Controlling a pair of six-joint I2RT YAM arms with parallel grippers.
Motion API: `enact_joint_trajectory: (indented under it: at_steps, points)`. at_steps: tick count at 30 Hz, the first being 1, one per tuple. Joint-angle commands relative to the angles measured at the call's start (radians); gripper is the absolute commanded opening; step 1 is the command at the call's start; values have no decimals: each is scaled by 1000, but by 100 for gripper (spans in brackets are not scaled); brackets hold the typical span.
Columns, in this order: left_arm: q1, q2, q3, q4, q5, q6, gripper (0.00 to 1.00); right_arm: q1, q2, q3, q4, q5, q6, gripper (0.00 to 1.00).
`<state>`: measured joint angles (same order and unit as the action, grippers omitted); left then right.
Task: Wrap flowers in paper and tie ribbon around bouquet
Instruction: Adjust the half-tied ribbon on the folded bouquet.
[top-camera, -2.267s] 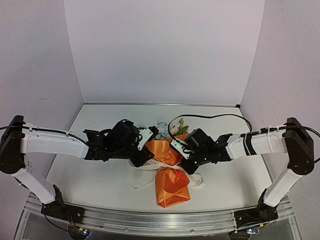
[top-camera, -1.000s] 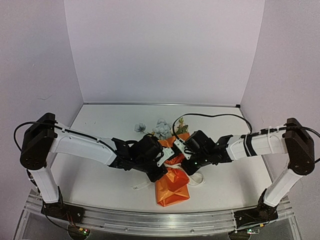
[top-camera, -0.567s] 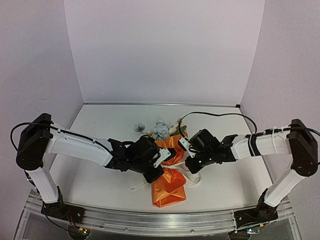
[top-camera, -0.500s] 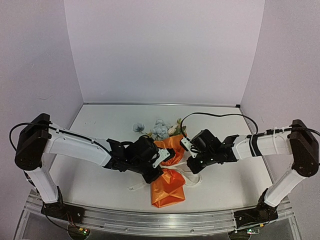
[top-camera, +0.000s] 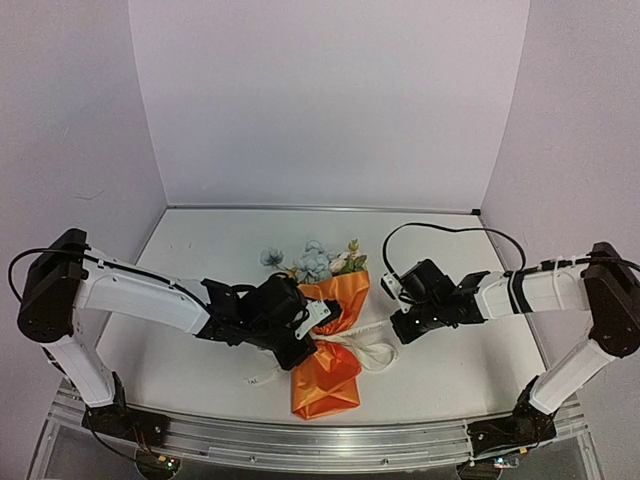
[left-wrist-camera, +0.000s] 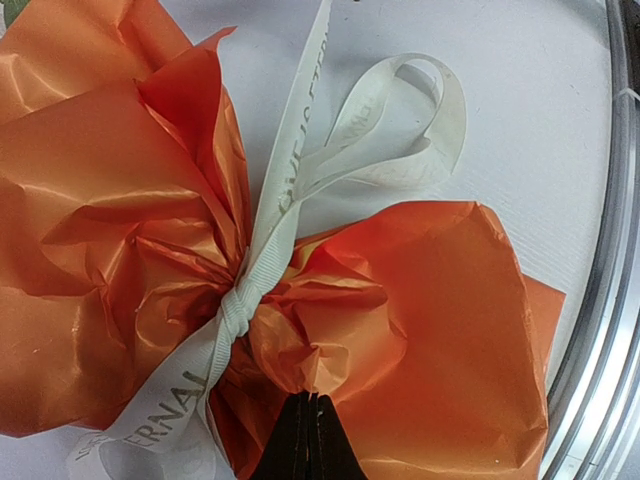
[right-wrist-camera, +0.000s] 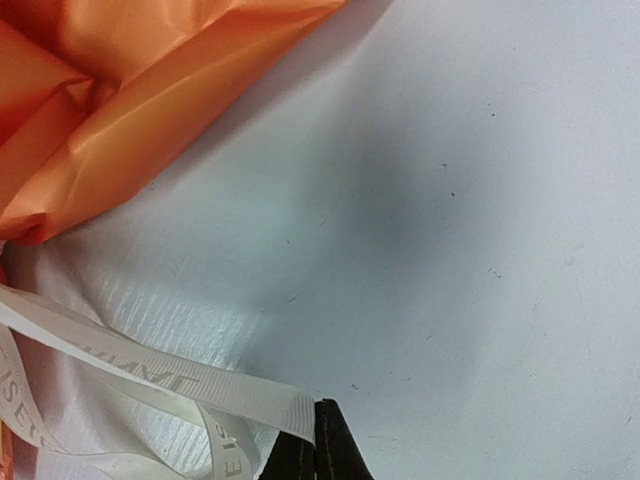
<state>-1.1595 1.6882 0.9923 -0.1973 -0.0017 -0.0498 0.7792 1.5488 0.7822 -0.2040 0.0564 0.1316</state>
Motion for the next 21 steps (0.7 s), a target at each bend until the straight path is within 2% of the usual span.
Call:
enact_joint_trajectory:
  at_steps: [1, 8, 9, 12, 14, 18, 21]
  points:
    - [0, -48, -23, -41, -1, 8, 0, -12, -27, -14, -6, 68, 18, 0]
    - [0, -59, -18, -23, -4, -4, 1, -15, -33, 7, -41, 10, 45, 0]
    - [0, -60, -16, -20, -4, -8, 3, -15, -34, 16, -56, 0, 50, 0]
    - [0, -64, -3, -10, -9, -29, 15, -15, -42, 59, -132, -23, 71, 2]
    - [0, -82, 2, 1, -25, -48, 24, -14, -51, 96, -213, -45, 74, 13]
    - [2, -170, -15, 36, -91, -117, 46, -14, -89, 114, -270, -42, 78, 38]
    - [20, -253, -42, 40, -176, -212, 54, -14, -136, 125, -346, -16, 94, 46]
